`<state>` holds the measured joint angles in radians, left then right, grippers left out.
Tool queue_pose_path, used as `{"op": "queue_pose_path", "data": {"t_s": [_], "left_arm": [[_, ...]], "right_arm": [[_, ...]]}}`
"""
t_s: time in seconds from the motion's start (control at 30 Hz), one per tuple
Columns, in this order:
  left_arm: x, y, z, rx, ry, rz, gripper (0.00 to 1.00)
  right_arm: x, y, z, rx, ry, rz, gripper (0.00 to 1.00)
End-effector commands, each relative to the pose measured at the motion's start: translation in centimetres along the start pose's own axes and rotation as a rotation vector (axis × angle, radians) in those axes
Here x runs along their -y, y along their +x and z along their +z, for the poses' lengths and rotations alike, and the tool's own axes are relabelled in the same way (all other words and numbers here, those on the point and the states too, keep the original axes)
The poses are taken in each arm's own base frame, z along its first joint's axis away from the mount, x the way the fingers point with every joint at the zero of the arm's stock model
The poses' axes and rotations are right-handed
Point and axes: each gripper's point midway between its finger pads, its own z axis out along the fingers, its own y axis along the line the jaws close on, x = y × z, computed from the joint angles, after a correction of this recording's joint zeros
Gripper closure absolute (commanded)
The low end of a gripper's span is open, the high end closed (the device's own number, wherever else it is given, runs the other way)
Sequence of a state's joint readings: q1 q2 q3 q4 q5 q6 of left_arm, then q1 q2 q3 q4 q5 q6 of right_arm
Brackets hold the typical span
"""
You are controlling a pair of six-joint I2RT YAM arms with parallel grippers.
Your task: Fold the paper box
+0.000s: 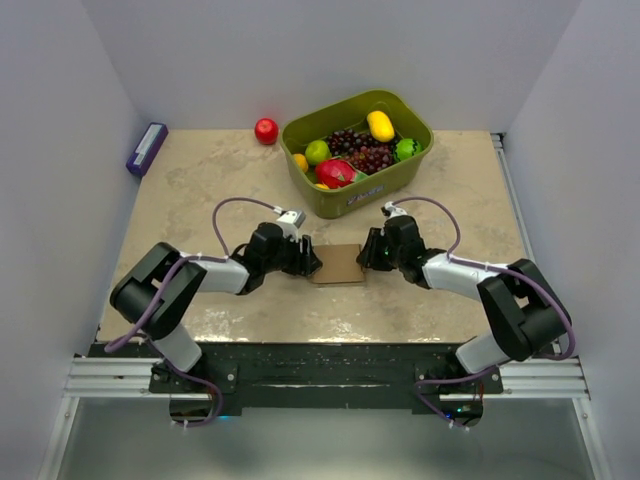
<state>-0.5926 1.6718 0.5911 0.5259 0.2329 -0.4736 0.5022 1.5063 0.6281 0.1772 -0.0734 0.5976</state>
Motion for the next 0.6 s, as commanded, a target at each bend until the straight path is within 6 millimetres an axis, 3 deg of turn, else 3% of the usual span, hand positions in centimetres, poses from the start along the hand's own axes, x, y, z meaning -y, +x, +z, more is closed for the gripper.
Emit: {"op": "queue_pose_path", "data": {"t_s": [0.0,0.13,0.47,0.57], "left_arm": [[0.8,-2.2,-1.1,0.033,-0.001,0.012,0.38],[0.7,-2.9,-2.0,0.048,-0.010,-0.004,0.33],[0.9,-4.7,-4.1,0.108,0.016,-0.041,0.28],[0.7,-5.1,-4.4,0.120,0.015,-0.045,0.28]], "right_arm": [[1.0,0.5,-0.8,-0.050,0.064,-0.047,0.58],[0.9,0.6,-0.6,-0.059,0.047,-0.043,0.47],[-1.0,1.0,-0.2,-0.080,-0.118,0.029,0.46],[-1.5,0.9,-0.2,-0.089,-0.149,0.034,0.41]]}}
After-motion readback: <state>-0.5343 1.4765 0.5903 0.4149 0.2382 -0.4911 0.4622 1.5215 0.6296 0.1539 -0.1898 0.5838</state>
